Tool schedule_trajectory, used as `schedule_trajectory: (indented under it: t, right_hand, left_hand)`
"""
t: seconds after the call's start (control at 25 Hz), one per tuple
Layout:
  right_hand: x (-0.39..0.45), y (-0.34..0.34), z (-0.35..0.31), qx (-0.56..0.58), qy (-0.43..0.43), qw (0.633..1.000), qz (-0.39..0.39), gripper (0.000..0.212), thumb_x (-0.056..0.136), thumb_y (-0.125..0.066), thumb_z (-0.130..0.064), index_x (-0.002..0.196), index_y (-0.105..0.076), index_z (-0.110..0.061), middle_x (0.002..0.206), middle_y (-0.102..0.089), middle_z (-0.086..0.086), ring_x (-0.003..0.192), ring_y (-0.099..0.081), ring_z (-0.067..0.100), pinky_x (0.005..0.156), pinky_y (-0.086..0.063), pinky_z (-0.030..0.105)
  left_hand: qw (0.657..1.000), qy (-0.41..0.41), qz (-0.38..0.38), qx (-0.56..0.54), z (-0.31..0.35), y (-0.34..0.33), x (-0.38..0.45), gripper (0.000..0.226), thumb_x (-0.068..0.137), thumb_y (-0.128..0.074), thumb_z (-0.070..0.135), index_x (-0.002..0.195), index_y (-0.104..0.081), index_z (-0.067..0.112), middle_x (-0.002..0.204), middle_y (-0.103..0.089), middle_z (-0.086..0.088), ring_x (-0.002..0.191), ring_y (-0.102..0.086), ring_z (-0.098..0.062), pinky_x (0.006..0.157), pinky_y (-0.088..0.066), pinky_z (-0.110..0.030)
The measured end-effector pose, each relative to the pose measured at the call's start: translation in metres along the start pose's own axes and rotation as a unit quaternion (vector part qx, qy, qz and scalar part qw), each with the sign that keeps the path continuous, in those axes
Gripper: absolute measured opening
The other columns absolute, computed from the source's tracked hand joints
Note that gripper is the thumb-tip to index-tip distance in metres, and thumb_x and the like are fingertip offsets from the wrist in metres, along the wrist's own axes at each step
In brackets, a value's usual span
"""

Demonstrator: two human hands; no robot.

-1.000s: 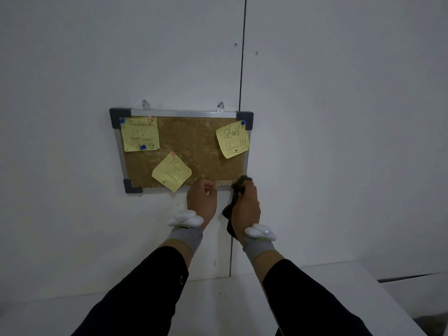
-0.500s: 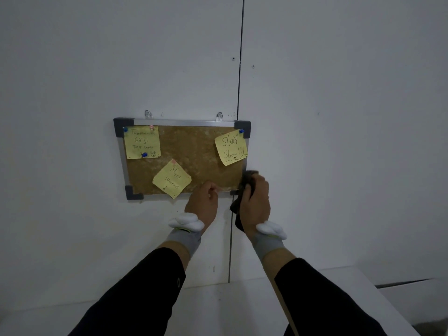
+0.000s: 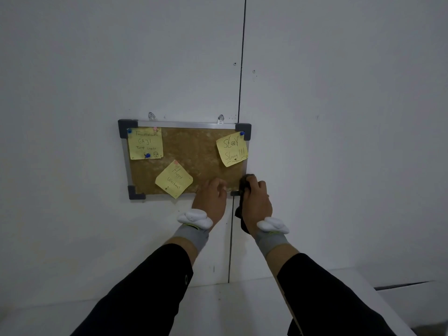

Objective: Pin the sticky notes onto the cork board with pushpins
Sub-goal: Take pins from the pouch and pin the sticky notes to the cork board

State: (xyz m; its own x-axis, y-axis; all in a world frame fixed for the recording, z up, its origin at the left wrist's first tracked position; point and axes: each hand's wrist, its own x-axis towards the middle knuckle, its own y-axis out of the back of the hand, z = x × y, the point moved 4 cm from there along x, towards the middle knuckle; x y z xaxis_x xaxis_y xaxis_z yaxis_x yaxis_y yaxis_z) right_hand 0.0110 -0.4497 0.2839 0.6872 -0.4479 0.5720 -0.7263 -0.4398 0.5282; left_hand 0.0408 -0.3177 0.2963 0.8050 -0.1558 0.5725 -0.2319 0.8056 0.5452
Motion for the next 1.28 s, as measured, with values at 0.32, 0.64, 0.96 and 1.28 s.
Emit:
schedule_trajectory:
  t: [0.32,0.64,0.96,1.28]
  right_hand:
    - [-0.015,0.003,-0.064,0.040,0.148,0.988,0.024,0.020,0.095,-0.046,-0.023,0.114,-0.054,-0.020,0.101,-0.056,0.011,0.075,-0.058,0.030,0.056,-0.051,0.036]
    - [0.000,-0.030,-0.115,-0.070,0.240,0.968,0.021,0.023,0.087,-0.055,-0.008,0.108,-0.051,-0.017,0.094,-0.057,0.013,0.060,-0.056,0.032,0.048,-0.030,0.026]
    - [-0.023,-0.060,-0.078,-0.109,0.229,0.967,-0.023,0.033,0.087,-0.056,-0.003,0.115,-0.051,-0.019,0.104,-0.058,0.011,0.066,-0.061,0.032,0.045,-0.043,0.030]
    - [-0.022,-0.050,-0.076,-0.114,0.265,0.957,-0.019,0.029,0.088,-0.058,-0.011,0.115,-0.051,-0.019,0.102,-0.059,0.010,0.064,-0.061,0.029,0.046,-0.047,0.029]
  left_hand:
    - [0.999,0.029,0.028,-0.022,0.006,0.037,0.007,0.016,0.095,-0.043,0.023,0.099,-0.053,0.012,0.102,-0.057,-0.012,0.089,-0.055,-0.029,0.075,-0.043,-0.036]
    - [0.994,0.065,0.090,-0.011,-0.023,0.085,0.010,0.006,0.093,-0.046,0.018,0.090,-0.050,0.014,0.097,-0.060,-0.011,0.079,-0.052,-0.021,0.068,-0.037,-0.030]
    - [0.996,0.076,0.040,0.004,-0.058,0.076,0.002,0.007,0.092,-0.048,0.017,0.092,-0.051,0.011,0.096,-0.061,-0.012,0.079,-0.054,-0.020,0.066,-0.040,-0.029]
    - [0.999,0.049,0.017,0.010,-0.061,0.071,0.002,0.012,0.091,-0.052,0.016,0.096,-0.054,0.006,0.098,-0.061,-0.016,0.089,-0.058,-0.030,0.077,-0.048,-0.040]
